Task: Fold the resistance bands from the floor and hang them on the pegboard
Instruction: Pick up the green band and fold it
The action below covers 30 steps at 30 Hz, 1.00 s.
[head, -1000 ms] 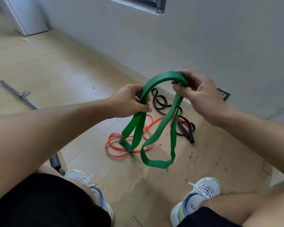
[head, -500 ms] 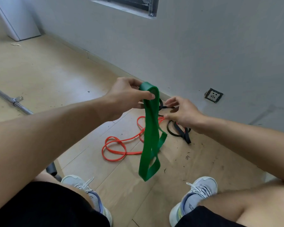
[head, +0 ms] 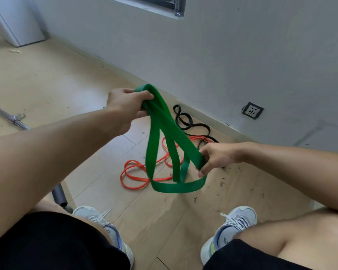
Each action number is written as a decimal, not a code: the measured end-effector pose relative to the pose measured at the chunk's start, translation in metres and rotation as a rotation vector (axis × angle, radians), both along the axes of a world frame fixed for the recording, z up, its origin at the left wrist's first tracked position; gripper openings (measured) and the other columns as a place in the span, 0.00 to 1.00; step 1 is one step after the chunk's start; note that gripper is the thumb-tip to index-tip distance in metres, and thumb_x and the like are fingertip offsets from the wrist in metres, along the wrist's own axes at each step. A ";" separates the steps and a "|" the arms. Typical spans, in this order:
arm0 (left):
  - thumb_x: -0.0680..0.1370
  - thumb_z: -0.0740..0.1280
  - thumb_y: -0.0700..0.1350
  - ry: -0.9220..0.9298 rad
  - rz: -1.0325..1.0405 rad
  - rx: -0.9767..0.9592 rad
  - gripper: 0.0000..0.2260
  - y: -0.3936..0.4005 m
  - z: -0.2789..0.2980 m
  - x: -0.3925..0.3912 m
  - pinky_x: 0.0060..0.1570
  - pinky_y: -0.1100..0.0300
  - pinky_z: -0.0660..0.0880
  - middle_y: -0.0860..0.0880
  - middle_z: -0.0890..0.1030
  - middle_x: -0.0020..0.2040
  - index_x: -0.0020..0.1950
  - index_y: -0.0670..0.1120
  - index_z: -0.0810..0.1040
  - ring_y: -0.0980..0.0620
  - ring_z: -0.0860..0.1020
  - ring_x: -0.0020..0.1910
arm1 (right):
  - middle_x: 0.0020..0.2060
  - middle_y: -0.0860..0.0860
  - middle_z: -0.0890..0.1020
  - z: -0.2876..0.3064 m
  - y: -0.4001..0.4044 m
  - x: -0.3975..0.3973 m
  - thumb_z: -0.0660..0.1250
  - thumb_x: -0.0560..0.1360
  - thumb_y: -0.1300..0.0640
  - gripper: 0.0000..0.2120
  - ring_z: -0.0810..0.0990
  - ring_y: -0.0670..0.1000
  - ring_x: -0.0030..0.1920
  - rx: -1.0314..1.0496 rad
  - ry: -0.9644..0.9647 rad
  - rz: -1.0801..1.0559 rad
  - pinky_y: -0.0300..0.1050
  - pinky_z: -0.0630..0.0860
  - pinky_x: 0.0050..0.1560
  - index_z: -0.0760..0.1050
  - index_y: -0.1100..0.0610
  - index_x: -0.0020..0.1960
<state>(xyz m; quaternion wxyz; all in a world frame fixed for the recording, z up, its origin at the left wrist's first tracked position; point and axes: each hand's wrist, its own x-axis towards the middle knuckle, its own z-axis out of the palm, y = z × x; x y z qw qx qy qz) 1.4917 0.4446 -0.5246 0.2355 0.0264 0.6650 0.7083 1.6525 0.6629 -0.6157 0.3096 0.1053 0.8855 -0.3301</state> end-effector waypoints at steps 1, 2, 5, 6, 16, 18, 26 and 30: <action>0.75 0.75 0.35 -0.014 0.023 -0.032 0.20 -0.004 -0.005 -0.006 0.45 0.51 0.85 0.36 0.83 0.53 0.64 0.35 0.74 0.42 0.87 0.43 | 0.53 0.46 0.88 -0.004 0.005 0.003 0.79 0.73 0.53 0.17 0.86 0.48 0.55 0.059 -0.037 0.004 0.43 0.80 0.59 0.84 0.53 0.60; 0.74 0.75 0.36 -0.022 0.042 -0.067 0.20 -0.007 -0.011 -0.011 0.45 0.51 0.85 0.36 0.83 0.53 0.64 0.35 0.74 0.42 0.87 0.42 | 0.54 0.46 0.87 -0.007 0.010 0.005 0.79 0.73 0.51 0.19 0.85 0.49 0.56 0.107 -0.068 0.000 0.43 0.79 0.59 0.83 0.53 0.63; 0.73 0.76 0.36 -0.019 0.090 -0.133 0.17 -0.014 -0.021 -0.023 0.45 0.51 0.85 0.36 0.83 0.51 0.60 0.34 0.76 0.41 0.87 0.41 | 0.53 0.47 0.86 -0.013 0.020 0.009 0.80 0.72 0.50 0.20 0.84 0.50 0.55 0.127 -0.079 -0.057 0.47 0.80 0.60 0.82 0.53 0.61; 0.73 0.76 0.37 -0.018 0.112 -0.150 0.15 -0.016 -0.022 -0.026 0.46 0.51 0.85 0.36 0.83 0.50 0.56 0.34 0.78 0.41 0.86 0.41 | 0.51 0.48 0.86 -0.011 0.021 0.011 0.81 0.71 0.53 0.18 0.84 0.49 0.53 0.106 -0.068 -0.087 0.45 0.80 0.55 0.81 0.54 0.58; 0.76 0.74 0.37 0.027 0.036 -0.308 0.11 -0.027 -0.032 -0.033 0.33 0.58 0.84 0.37 0.82 0.47 0.54 0.37 0.75 0.44 0.85 0.39 | 0.52 0.52 0.83 0.000 0.037 0.011 0.75 0.75 0.62 0.10 0.83 0.52 0.54 0.174 0.056 -0.398 0.46 0.82 0.53 0.80 0.53 0.54; 0.76 0.74 0.36 0.036 0.016 -0.333 0.14 -0.028 -0.034 -0.032 0.33 0.58 0.84 0.37 0.82 0.48 0.58 0.36 0.75 0.44 0.85 0.40 | 0.49 0.53 0.83 0.002 0.040 0.010 0.73 0.77 0.61 0.06 0.83 0.53 0.51 0.286 0.141 -0.485 0.46 0.82 0.46 0.79 0.53 0.50; 0.74 0.76 0.37 0.078 -0.092 -0.363 0.19 -0.021 -0.037 -0.025 0.38 0.55 0.85 0.37 0.82 0.52 0.61 0.37 0.74 0.43 0.86 0.42 | 0.50 0.62 0.81 0.004 0.037 0.009 0.57 0.85 0.63 0.09 0.85 0.63 0.46 0.456 0.172 -0.583 0.60 0.86 0.47 0.75 0.64 0.57; 0.74 0.76 0.37 0.086 -0.092 -0.382 0.19 -0.018 -0.039 -0.024 0.38 0.56 0.85 0.36 0.81 0.53 0.61 0.36 0.75 0.42 0.86 0.43 | 0.52 0.61 0.81 -0.001 0.043 0.011 0.60 0.85 0.62 0.04 0.84 0.62 0.49 0.317 0.204 -0.666 0.61 0.86 0.47 0.73 0.61 0.55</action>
